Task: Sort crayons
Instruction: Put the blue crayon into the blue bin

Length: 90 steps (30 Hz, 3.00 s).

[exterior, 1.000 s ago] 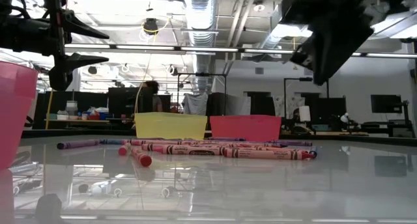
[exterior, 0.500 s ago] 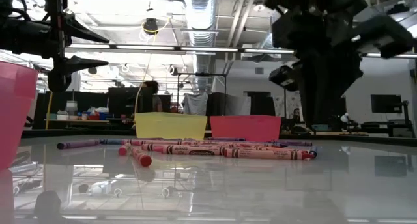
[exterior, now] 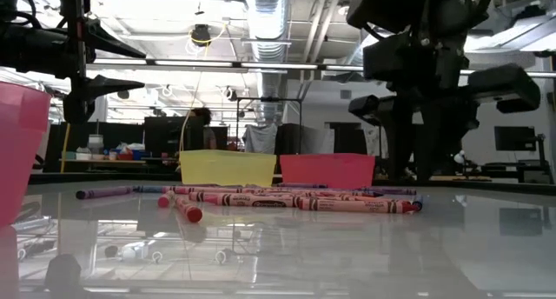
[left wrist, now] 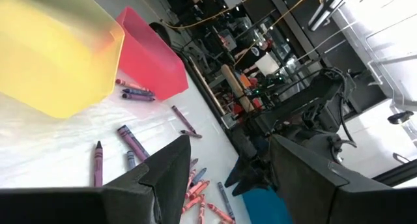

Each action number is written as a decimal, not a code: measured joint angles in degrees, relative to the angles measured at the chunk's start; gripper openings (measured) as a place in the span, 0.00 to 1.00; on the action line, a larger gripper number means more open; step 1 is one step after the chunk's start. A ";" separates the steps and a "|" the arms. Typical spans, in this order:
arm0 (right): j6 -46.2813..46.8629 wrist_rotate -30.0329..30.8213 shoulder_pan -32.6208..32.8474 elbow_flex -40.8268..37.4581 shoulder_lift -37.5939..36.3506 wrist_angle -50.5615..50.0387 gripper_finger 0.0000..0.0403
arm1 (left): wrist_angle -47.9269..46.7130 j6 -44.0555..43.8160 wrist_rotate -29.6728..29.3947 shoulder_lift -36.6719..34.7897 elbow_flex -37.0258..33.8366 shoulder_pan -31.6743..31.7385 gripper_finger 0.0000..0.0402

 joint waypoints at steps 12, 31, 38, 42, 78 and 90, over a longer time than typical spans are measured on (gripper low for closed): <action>-6.52 -0.37 1.55 0.02 0.84 -0.19 0.40 | -1.45 -0.69 0.01 0.00 0.00 0.00 0.50; -6.07 6.73 3.61 0.13 6.10 -0.60 0.24 | -1.24 -1.27 0.02 0.00 0.00 -0.01 0.50; -0.68 7.48 4.30 0.20 6.12 -1.41 0.10 | -1.29 -1.27 0.02 0.00 0.00 0.00 0.50; 5.19 7.61 4.16 2.18 6.26 -4.70 0.03 | -1.33 -1.26 0.04 0.00 0.00 -0.01 0.49; 60.26 -9.07 26.14 32.68 6.25 -43.16 0.02 | -1.34 -1.60 0.13 0.00 0.00 -0.01 0.50; 89.11 -3.61 35.13 20.69 6.34 -30.58 0.02 | -1.33 -1.71 0.09 0.02 -0.02 0.00 0.49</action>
